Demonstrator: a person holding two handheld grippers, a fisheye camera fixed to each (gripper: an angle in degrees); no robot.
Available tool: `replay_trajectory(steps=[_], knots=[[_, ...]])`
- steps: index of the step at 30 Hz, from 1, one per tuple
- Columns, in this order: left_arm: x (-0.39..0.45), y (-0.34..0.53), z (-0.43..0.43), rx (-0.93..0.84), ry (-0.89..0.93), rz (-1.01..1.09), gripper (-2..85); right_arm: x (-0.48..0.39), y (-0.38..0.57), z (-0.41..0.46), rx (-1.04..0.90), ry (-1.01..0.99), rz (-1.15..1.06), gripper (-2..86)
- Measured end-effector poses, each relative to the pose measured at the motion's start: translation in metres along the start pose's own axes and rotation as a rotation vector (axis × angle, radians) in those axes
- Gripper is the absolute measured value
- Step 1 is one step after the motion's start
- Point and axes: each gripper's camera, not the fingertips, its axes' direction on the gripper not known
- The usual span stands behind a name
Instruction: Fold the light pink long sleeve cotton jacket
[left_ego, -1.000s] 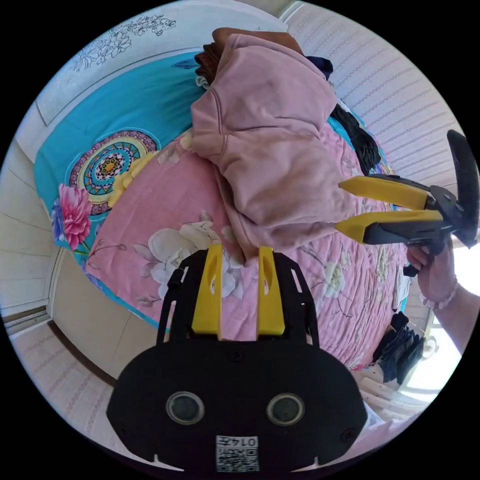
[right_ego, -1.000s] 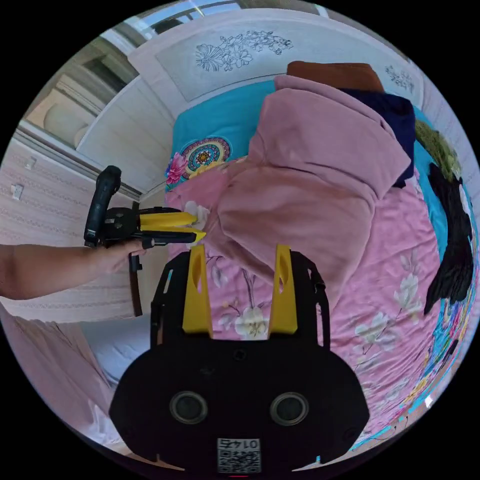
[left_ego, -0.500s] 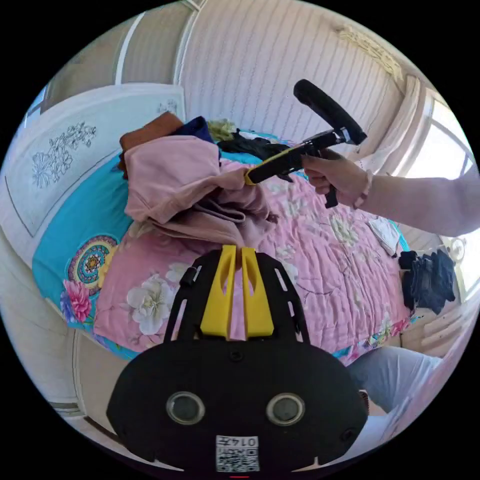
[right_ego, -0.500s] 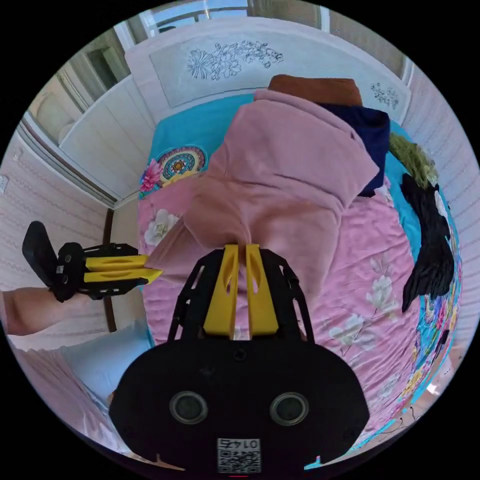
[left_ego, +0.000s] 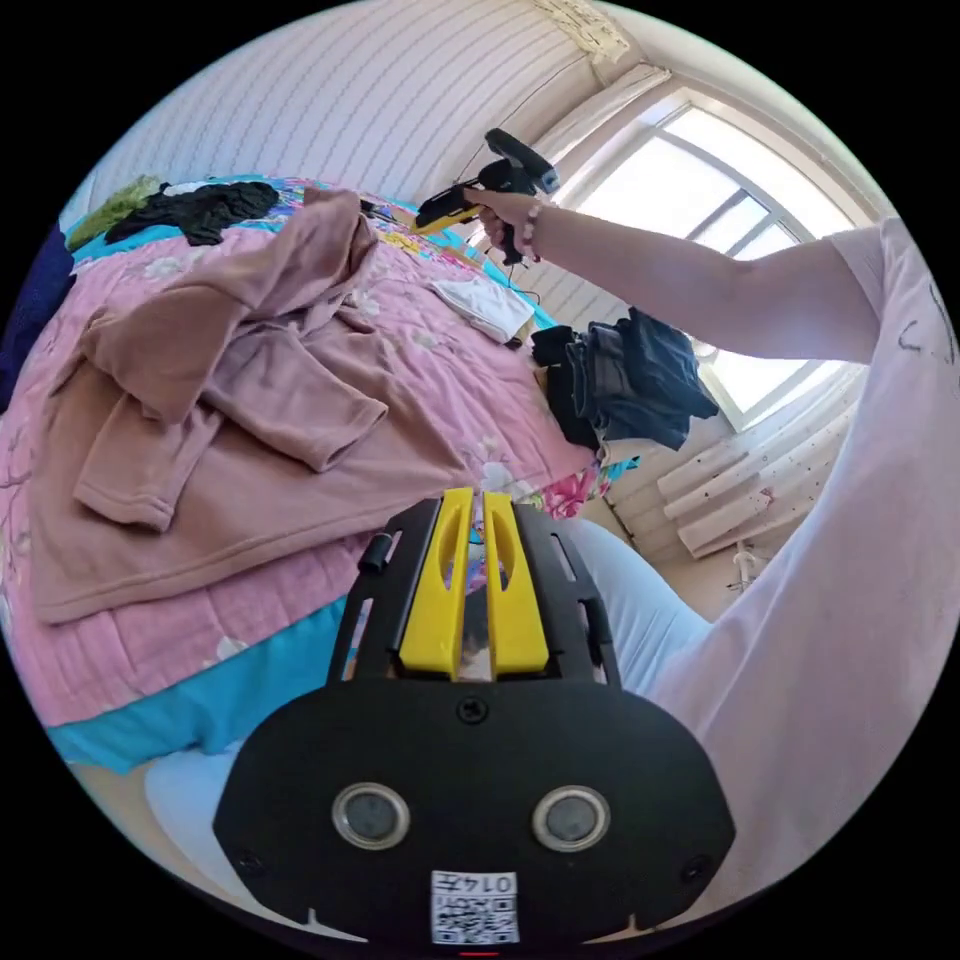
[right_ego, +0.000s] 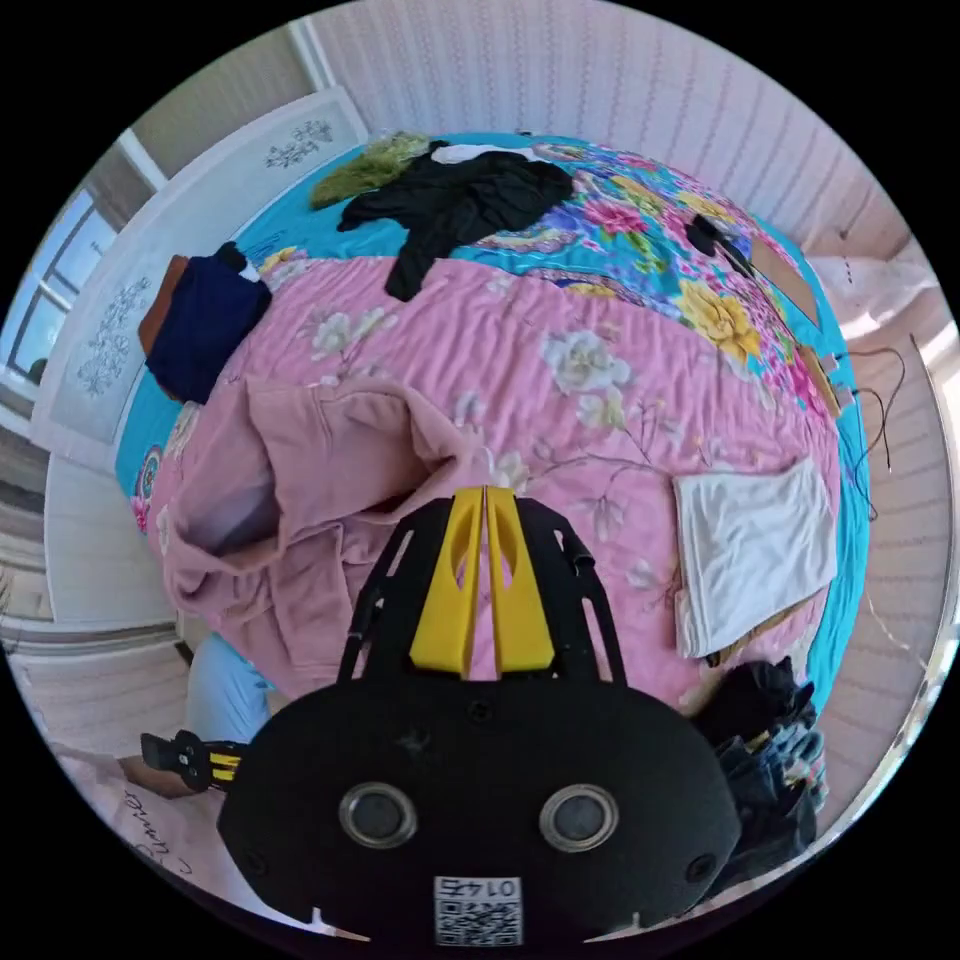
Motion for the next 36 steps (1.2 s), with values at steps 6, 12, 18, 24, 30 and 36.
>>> replay_trajectory(steps=[6,12,18,24,30,36], knots=[[-0.088,0.048,-0.078,0.133,-0.599,-0.173,3.5,0.003,0.182,0.048,0.054,-0.182,0.027,6.7],[-0.191,0.07,-0.116,0.186,-0.606,-0.458,13.3,-0.011,0.295,0.109,-0.011,-0.388,0.247,12.9],[-0.216,0.084,-0.106,0.144,-0.318,-0.522,2.1,-0.016,0.289,0.13,-0.113,-0.298,0.249,5.1],[-0.16,0.108,-0.144,0.211,-0.289,-0.369,-0.5,-0.003,0.298,0.094,-0.026,-0.342,0.06,1.6],[-0.094,0.172,-0.14,0.058,-0.308,-0.274,0.7,0.026,0.359,0.074,-0.04,-0.371,0.035,1.4],[-0.058,0.18,-0.119,-0.033,-0.452,-0.184,4.4,0.023,0.394,0.12,-0.138,-0.329,0.085,3.6]])
